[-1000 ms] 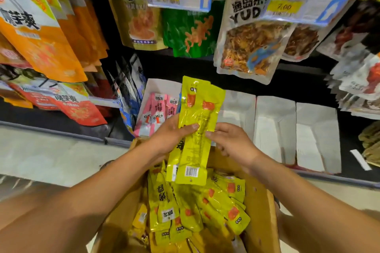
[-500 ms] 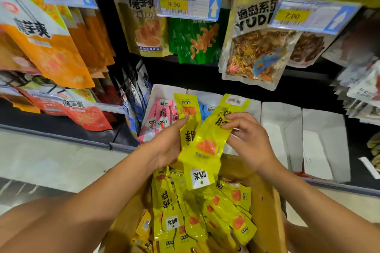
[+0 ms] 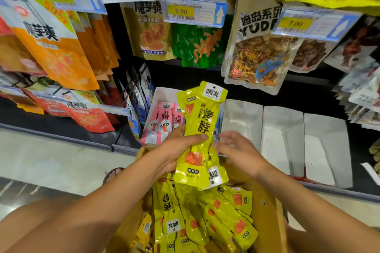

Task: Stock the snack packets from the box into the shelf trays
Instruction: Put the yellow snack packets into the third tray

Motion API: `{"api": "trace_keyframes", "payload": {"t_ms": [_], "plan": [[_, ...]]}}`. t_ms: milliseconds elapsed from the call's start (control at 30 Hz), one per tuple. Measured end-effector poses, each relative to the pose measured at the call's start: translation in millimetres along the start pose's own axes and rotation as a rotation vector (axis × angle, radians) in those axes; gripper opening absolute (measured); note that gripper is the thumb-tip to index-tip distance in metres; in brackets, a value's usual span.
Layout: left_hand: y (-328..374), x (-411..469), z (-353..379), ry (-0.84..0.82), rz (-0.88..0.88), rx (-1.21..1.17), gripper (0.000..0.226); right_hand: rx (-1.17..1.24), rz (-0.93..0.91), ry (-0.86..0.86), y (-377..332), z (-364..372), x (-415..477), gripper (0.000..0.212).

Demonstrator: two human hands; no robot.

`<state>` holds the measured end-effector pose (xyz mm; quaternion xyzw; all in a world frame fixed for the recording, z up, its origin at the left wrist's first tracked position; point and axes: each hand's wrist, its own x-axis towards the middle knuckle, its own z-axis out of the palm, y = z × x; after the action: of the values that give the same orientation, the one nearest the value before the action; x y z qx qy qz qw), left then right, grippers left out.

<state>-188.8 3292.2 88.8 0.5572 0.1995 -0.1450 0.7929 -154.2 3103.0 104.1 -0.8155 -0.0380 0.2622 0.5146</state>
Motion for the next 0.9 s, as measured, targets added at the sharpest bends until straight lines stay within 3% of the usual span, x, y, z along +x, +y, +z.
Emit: {"api": "trace_keyframes", "payload": {"t_ms": [67,133,300,367,500,667,800,900], "plan": [[-0.1,2.8,-3.4,0.041,0.011,-0.008,0.051,0.021,0.15,-0.217,6.9,2.9,-0.1,0.02],[0.2,5.0,-7.4,0.064,0.004,0.018,0.041,0.054,0.148,-0.264,17.0,5.4,0.2,0.022],[3.2,3.8,-16.5,0.117,-0.009,0.291,0.018,0.176,0.142,-0.037,17.9,-9.9,10.7,0.026],[3.4,4.1,-20.2,0.16,0.016,0.386,0.017,0.047,0.062,0.056,19.3,-22.1,15.6,0.023],[8.4,2.0,-22.2,0.163,0.086,0.414,0.026,-0.458,-0.086,0.13,23.1,-44.7,18.1,0.024],[22.2,-2.2,-19.2,0.189,0.288,0.515,0.021,-0.539,-0.194,0.008,18.8,-58.0,20.4,0.021],[28.9,-5.0,-17.8,0.227,0.455,0.527,0.02,-0.264,-0.276,0.094,1.9,-62.4,14.5,0.01],[24.3,-0.9,-16.4,0.219,0.468,0.572,0.019,-0.06,-0.291,0.132,-9.1,-59.0,10.5,0.009]]}}
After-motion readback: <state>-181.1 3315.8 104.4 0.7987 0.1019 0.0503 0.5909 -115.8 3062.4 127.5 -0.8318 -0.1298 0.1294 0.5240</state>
